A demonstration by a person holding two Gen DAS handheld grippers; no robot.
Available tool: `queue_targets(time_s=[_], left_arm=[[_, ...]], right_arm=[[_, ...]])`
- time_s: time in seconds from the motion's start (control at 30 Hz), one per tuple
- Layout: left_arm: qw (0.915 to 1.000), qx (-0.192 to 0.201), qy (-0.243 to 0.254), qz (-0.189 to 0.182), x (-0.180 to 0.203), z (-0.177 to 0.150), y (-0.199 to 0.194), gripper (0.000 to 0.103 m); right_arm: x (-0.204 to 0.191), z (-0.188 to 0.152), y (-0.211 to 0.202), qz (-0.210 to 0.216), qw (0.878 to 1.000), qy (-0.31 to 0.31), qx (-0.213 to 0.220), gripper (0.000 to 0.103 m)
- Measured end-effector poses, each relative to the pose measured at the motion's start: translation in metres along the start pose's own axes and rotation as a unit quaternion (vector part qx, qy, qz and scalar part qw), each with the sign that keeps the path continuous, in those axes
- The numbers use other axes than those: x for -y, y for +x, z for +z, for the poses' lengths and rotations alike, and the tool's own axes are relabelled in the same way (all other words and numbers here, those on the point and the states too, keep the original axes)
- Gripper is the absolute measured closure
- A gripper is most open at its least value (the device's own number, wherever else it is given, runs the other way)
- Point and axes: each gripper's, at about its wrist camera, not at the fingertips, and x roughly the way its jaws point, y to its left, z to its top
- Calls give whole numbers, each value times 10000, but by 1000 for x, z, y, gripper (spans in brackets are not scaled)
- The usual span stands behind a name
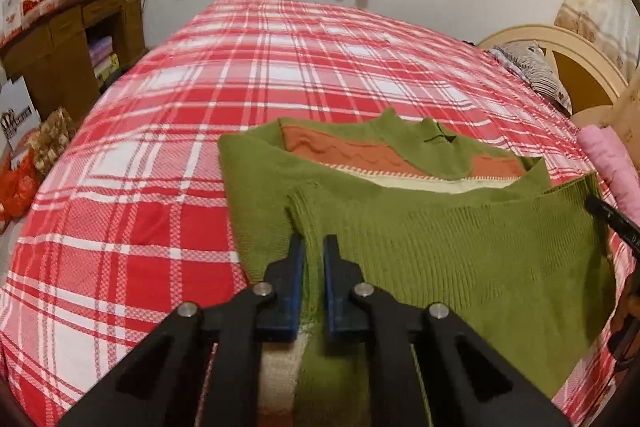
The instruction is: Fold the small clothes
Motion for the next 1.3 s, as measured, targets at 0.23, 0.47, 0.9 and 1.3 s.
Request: queue_targets(time_s=[0.23,0.47,0.9,1.3], left_arm=[[9996,266,-137,9,4,12,-25,94],[9973,497,-522,120,-7,56,-25,94],[9918,124,-965,835,-28,77,83,94],[9888,-42,-888,1201,-32,73,75,53]], right_arm=[[-10,11,-21,-3,9996,-171,204,92],[-22,58,-12,-173,9973,-540,456,92],[-1,63,138,-820,9933,-751,-305,92],[31,56,97,-743,9970,202,-33,82]])
